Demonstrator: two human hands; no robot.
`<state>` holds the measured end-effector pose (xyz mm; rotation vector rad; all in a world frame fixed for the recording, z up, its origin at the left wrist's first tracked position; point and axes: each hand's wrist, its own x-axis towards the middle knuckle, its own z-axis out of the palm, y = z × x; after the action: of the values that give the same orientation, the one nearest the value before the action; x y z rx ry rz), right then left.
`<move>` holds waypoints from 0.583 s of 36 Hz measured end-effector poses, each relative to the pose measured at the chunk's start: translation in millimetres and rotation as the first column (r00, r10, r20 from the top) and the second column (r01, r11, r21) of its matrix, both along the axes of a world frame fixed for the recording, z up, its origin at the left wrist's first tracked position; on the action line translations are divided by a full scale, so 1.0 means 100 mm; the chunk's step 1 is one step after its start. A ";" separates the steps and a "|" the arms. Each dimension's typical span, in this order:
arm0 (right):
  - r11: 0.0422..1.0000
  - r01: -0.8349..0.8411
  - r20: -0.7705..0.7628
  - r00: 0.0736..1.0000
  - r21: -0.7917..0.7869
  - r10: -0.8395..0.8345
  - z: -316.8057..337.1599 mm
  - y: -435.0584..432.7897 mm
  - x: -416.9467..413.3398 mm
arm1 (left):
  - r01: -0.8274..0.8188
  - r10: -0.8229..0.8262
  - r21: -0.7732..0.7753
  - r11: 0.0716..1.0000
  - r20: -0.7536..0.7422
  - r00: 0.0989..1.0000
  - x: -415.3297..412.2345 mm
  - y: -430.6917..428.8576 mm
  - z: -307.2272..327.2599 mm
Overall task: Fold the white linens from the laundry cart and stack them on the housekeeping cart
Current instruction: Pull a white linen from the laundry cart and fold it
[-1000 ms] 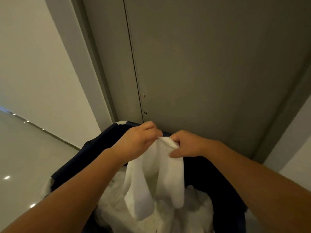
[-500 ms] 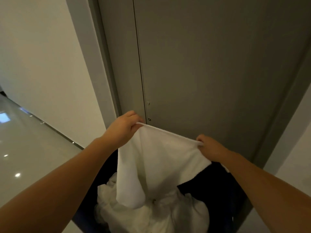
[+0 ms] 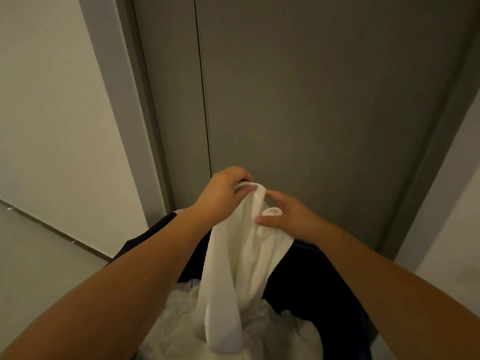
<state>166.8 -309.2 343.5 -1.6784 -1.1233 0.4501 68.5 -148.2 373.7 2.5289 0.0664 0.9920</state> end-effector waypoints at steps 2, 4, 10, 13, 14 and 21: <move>0.998 0.058 0.001 0.998 -0.008 -0.058 0.00 0.12 -0.04 | 0.056 -0.056 0.001 0.998 -0.003 0.998 0.01 0.07 -0.01; 0.987 0.150 0.036 0.988 -0.058 -0.148 -0.02 0.22 -0.06 | 0.109 -0.109 -0.009 0.994 -0.010 0.994 -0.01 0.16 -0.04; 0.897 0.441 0.221 0.879 -0.040 -0.422 0.11 0.29 -0.04 | 0.058 -0.082 -0.113 0.992 -0.218 0.973 -0.12 0.54 -0.31; 0.849 0.527 0.288 0.820 -0.039 -0.495 0.25 0.25 -0.06 | -0.009 -0.064 -0.192 0.981 -0.369 0.927 -0.18 0.68 -0.58; 0.830 0.558 0.297 0.796 -0.020 -0.528 0.31 0.23 -0.07 | -0.034 -0.052 -0.207 0.978 -0.396 0.917 -0.20 0.73 -0.68; 0.631 0.772 0.229 0.603 0.077 -0.764 0.69 -0.12 -0.03 | -0.118 0.010 -0.163 0.980 -0.545 0.838 -0.35 1.03 -1.08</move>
<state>163.3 -321.0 412.8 -2.0932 -0.4344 -0.3159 33.7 -45.4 266.1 2.5559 0.3957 0.2378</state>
